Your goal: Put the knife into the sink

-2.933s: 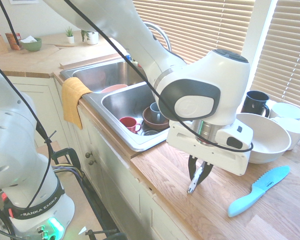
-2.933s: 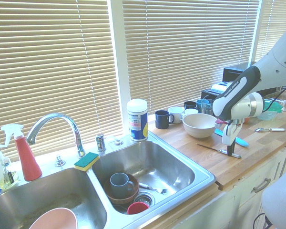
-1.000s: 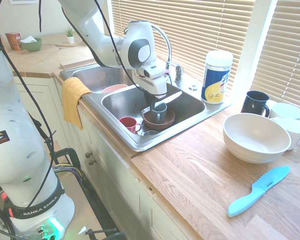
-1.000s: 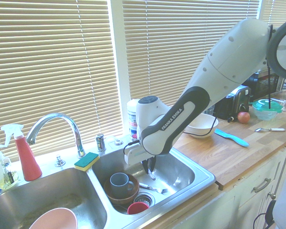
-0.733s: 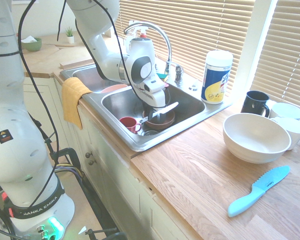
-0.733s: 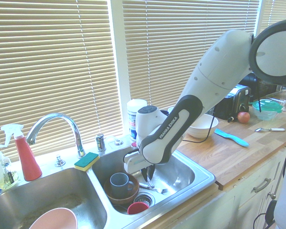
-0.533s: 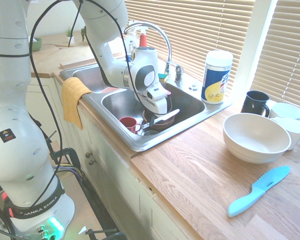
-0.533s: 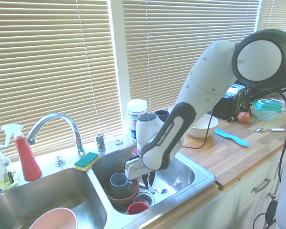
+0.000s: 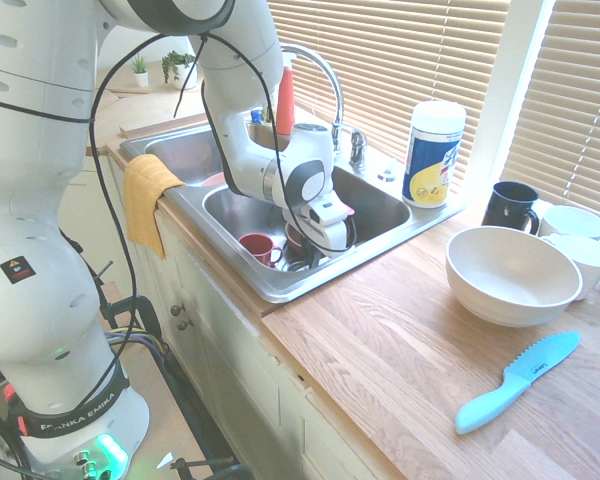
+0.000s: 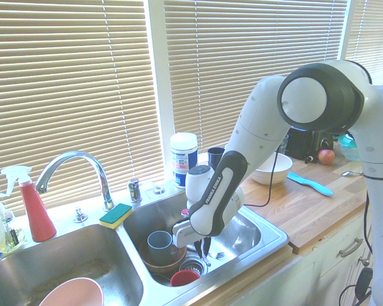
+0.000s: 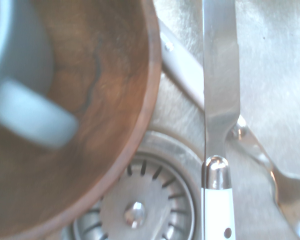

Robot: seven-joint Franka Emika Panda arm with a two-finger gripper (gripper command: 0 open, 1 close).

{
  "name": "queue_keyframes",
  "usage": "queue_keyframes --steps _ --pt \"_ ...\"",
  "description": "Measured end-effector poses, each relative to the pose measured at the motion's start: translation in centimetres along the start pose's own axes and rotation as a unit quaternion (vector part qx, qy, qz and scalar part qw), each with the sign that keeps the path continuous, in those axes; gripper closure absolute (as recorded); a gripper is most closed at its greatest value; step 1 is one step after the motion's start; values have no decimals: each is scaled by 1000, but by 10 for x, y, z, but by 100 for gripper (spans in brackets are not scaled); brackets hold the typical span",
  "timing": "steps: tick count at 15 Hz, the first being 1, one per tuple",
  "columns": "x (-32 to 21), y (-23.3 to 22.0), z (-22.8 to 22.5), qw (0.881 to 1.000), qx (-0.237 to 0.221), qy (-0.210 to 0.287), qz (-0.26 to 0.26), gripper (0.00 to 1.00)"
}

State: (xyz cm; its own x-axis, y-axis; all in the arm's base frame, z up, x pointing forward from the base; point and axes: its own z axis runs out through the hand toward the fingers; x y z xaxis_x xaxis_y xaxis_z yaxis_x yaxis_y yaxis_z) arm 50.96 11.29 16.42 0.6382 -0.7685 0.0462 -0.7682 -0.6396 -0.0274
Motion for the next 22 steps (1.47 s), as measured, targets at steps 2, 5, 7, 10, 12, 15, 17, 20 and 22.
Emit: queue_keyframes --steps 2,5,7,10,12,15,17,20,22 --pt "2 -4 11 1000 -2 -5 1 0" --pt "4 -12 21 1000 -3 -8 2 0" --pt "5 -13 25 1000 -5 -7 4 0" --pt "8 -13 28 1000 -6 -7 11 0" --pt "9 -14 33 1000 -8 -9 15 0" --pt "9 -15 35 1000 -9 -9 16 0" --pt "10 -16 34 1000 -8 -6 16 0" --pt "18 -21 3 1000 8 7 18 0" --pt "21 -16 -32 1000 9 13 18 0"
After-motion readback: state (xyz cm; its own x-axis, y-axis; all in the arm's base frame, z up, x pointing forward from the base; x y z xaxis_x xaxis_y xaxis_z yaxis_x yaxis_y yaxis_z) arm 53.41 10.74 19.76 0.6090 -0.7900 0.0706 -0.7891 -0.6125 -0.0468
